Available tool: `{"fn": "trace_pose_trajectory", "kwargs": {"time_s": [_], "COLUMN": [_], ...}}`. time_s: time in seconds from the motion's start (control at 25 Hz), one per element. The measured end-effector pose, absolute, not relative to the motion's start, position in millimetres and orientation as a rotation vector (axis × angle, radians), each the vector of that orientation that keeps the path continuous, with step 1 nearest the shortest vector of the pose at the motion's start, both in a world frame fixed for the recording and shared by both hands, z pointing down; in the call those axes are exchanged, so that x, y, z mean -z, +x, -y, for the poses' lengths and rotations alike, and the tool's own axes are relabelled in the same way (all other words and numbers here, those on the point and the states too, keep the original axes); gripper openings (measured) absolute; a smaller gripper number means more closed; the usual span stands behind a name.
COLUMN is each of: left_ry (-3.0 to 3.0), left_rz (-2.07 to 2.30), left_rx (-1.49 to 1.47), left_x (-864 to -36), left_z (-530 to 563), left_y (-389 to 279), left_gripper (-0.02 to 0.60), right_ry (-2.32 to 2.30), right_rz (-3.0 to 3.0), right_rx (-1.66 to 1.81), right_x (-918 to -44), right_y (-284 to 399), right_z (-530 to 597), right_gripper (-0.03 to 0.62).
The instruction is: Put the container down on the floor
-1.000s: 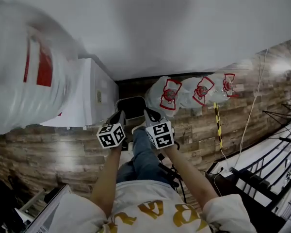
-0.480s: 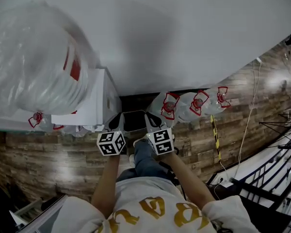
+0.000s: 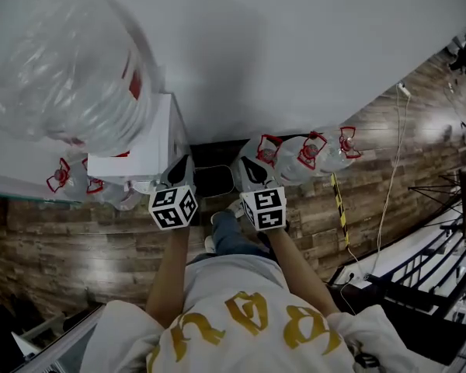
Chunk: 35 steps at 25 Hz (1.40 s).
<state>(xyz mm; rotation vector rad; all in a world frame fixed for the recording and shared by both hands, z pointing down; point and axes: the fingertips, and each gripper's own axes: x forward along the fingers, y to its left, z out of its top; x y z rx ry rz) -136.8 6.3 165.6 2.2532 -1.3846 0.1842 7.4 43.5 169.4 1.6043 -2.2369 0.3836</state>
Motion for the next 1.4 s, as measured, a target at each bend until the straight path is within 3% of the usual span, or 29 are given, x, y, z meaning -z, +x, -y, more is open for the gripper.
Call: {"fn": "trace_pose_trajectory", "kwargs": {"time_s": [1.4], "left_ry": [2.324], "left_rz": [1.352], "left_rx": [-0.192], "left_x": [-152], "left_z": [-13], "left_y": [-144], "left_gripper": [0.0], "right_ry": [1.672], "right_rz": [2.23], "right_rx": [-0.408], "right_x": [-161], "right_y": [-7], "right_z": [-59], "right_gripper": [0.026]}}
